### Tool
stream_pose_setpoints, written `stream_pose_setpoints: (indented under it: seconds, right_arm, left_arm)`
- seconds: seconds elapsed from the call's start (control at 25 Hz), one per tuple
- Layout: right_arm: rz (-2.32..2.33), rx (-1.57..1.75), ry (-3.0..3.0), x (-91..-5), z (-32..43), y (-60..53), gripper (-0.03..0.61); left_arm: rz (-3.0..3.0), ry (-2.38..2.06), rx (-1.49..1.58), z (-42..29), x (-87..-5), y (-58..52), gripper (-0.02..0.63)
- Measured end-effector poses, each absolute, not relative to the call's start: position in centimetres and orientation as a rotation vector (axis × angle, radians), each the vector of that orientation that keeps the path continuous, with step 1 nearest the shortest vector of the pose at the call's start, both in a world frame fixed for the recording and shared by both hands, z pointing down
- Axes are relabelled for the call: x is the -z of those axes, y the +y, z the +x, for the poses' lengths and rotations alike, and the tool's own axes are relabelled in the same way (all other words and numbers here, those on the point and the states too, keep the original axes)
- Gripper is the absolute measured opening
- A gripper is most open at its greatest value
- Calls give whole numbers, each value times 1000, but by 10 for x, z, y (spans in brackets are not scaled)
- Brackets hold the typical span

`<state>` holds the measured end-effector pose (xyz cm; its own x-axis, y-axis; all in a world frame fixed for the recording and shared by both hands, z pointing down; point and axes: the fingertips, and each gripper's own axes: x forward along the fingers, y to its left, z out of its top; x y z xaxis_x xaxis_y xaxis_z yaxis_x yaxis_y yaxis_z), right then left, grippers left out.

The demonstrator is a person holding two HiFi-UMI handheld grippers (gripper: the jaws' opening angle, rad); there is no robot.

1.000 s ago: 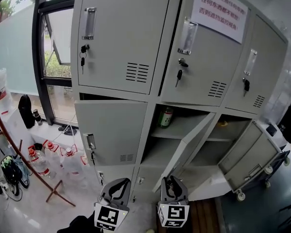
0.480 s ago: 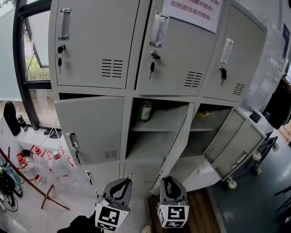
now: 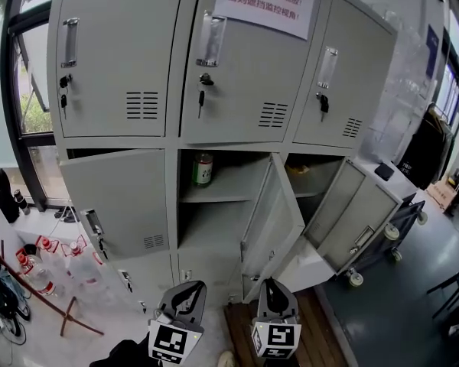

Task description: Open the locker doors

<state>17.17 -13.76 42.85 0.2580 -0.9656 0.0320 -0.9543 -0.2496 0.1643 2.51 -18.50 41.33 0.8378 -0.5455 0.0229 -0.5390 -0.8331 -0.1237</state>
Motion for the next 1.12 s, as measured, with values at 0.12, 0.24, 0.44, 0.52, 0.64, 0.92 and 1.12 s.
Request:
stream_pose_setpoints:
  seconds: [0.12, 0.24, 0.44, 0.52, 0.64, 0.92, 1.12]
  right_arm:
    - [2393, 107, -1791, -428, 189, -131, 43]
    - [2418, 102, -1756, -428, 207, -124, 41]
    - [2450, 109, -1701, -428, 238, -118, 15]
    - [2463, 101, -1689, -429, 249, -116, 15]
    - [2475, 98, -1670, -429, 266, -115, 15]
    - [2497, 91, -1620, -430, 301, -114, 14]
    - [2511, 82, -1604, -432, 318, -116, 14]
  left_arm:
    - [-2912, 830, 88, 40, -413, -181, 25]
    - [-2919, 805, 98, 54, -414, -178, 25]
    - [-2932, 773, 106, 79, -416, -177, 25]
    - [-2932, 766, 87, 89, -417, -178, 25]
    - [-2951, 763, 87, 103, -418, -180, 25]
    - [-2937, 741, 31, 132, -423, -189, 25]
    - [-2944, 746, 29, 143, -426, -195, 25]
